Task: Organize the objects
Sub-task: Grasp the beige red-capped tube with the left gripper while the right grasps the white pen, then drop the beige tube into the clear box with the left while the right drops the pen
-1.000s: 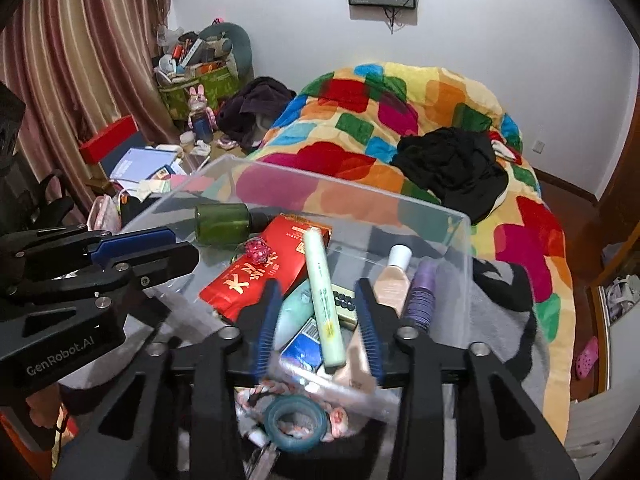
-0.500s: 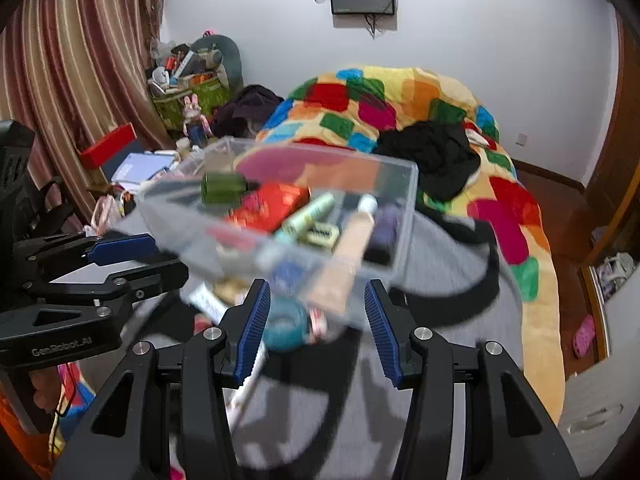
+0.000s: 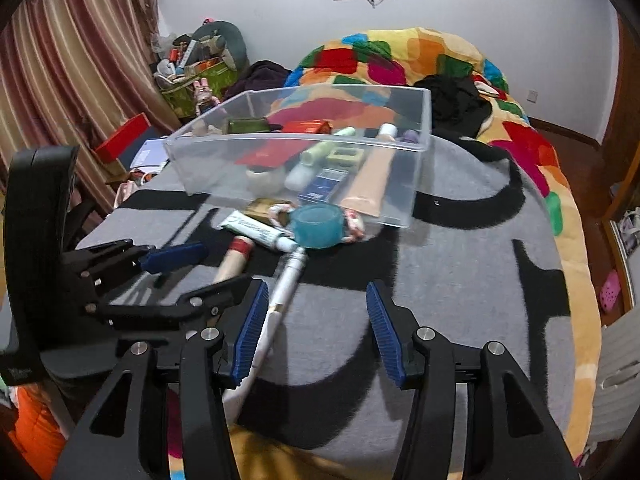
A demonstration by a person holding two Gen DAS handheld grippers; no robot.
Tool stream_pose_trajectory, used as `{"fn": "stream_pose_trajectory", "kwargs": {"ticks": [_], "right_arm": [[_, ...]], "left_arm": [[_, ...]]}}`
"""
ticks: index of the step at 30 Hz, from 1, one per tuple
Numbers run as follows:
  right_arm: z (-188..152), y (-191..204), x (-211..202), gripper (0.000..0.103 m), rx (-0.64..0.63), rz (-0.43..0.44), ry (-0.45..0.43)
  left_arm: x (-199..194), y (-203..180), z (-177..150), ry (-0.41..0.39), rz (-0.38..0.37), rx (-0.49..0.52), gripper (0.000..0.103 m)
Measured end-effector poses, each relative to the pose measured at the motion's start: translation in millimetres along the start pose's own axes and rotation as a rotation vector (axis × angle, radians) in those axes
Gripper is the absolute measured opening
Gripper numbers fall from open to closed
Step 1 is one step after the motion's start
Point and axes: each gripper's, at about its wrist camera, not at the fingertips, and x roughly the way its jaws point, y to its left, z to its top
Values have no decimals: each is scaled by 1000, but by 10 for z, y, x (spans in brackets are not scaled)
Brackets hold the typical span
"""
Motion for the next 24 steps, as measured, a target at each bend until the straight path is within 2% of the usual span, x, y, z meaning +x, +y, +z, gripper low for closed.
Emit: {"fn": "stream_pose_trajectory", "kwargs": {"ticks": [8,9,10,13,15,24], "right_arm": [[-116,203,220,47,-55,-32,38],[-120,217,215,43,-67,-45,34],[-129,238,218,32,-84,-54,34],[-134,228,202,16,-85,-48,29],[-138,216,186,13,-83,-48,27],[-149,177,-55,13,-67,-21,-17]], "left_arm": [[-42,133,-52,-24,18,-39,34],[-36,137,-54,-31,26,-40,32],[-32,138,-56,-35,31,-39,27],[-56,165,-73,-43,30,-45,14],[-73,196,-87,-43,15,-59,14],[-287,298,-144,-79,-10,-104,14]]}}
